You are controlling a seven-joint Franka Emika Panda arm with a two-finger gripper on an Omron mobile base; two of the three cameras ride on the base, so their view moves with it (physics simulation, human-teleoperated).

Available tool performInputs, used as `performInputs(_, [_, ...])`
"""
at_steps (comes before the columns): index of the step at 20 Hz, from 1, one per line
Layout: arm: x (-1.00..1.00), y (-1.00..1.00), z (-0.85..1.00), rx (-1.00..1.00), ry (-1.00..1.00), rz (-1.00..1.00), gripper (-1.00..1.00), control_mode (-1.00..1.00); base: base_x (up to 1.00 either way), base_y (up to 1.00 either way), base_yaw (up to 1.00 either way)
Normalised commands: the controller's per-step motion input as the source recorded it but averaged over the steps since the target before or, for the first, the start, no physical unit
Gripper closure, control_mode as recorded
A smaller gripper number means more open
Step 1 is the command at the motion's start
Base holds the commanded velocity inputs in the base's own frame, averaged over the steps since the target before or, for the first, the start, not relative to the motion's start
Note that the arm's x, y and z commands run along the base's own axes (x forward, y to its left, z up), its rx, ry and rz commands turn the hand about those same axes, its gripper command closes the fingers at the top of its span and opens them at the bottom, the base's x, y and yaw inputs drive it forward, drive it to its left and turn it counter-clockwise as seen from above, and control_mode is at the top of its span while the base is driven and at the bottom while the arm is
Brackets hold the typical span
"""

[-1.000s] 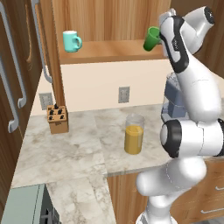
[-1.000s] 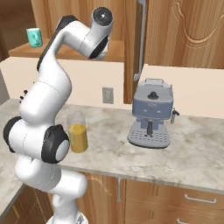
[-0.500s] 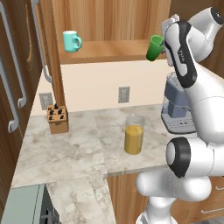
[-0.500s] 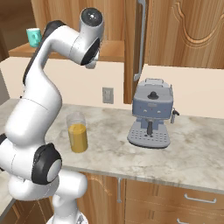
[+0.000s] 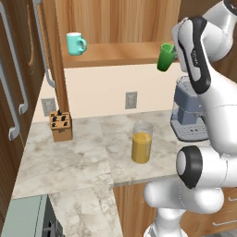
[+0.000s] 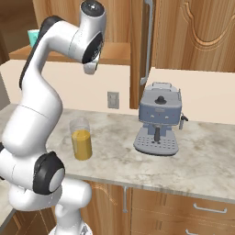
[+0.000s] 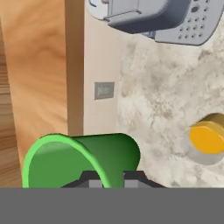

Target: There is a tray on the dining counter. Grab the cup, mug, and pitcher and place them on the tray. The pitcher may be placed next to the tray if it cannot fit the tray.

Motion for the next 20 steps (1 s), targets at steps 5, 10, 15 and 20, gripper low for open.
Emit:
performInputs(5, [-0.52,0.00,-0.04,0.00,0.14,0.00,1.00,-1.00,0.00,0.00,0.00])
performInputs(10, [-0.60,0.14,-0.16,-0.02,0.02,0.00,1.00,-1.00,0.00,0.00,0.00])
performInputs(15, [-0.60,0.24,-0.22,-0.03,0.01,0.00,1.00,-1.00,0.00,0.00,0.00])
performInputs(20, [-0.44,0.04,-0.14,0.00,0.05,0.00,1.00,-1.00,0.00,0.00,0.00])
